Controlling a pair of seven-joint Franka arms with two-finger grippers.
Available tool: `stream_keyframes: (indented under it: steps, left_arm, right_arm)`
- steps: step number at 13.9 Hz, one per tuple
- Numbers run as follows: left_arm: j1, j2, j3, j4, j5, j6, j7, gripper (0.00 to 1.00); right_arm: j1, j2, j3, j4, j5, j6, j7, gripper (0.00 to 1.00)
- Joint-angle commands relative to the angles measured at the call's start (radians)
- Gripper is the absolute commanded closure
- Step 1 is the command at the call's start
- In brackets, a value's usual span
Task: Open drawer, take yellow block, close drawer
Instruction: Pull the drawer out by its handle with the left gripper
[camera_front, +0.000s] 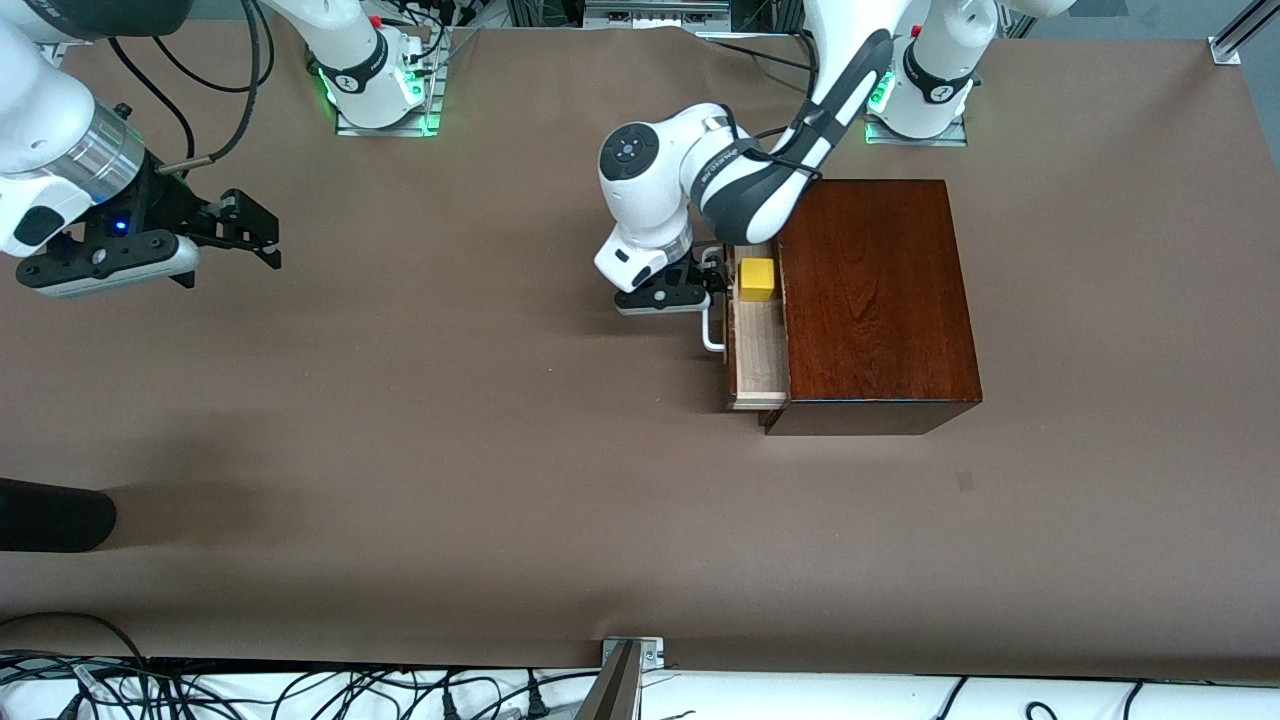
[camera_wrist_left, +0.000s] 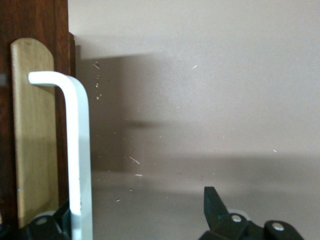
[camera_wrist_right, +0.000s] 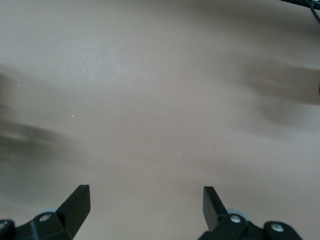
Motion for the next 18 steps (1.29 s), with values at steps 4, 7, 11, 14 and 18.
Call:
stream_keyframes:
  steps: [4, 7, 11, 14, 18]
  left_arm:
    - [-0.062, 0.039, -0.015, 0.144, -0.047, -0.144, 0.052, 0.00]
    - [-0.083, 0.039, -0.018, 0.235, -0.052, -0.280, 0.066, 0.00]
    - [-0.054, -0.033, -0.009, 0.309, -0.057, -0.402, 0.084, 0.00]
    - [0.054, -0.111, -0.018, 0.309, -0.057, -0.511, 0.177, 0.00]
    - [0.304, -0.193, -0.017, 0.307, -0.166, -0.628, 0.458, 0.00]
  right_arm:
    - [-0.004, 0.003, 0.004, 0.016, -0.008, 0.020, 0.011, 0.00]
    - [0.000, 0.003, 0.006, 0.016, -0.011, 0.020, 0.009, 0.00]
    - [-0.004, 0.011, 0.006, 0.016, 0.003, 0.022, 0.011, 0.00]
    - [-0.003, 0.011, 0.006, 0.016, 0.004, 0.022, 0.012, 0.00]
    - [0.003, 0.020, 0.007, 0.014, 0.004, 0.025, 0.014, 0.00]
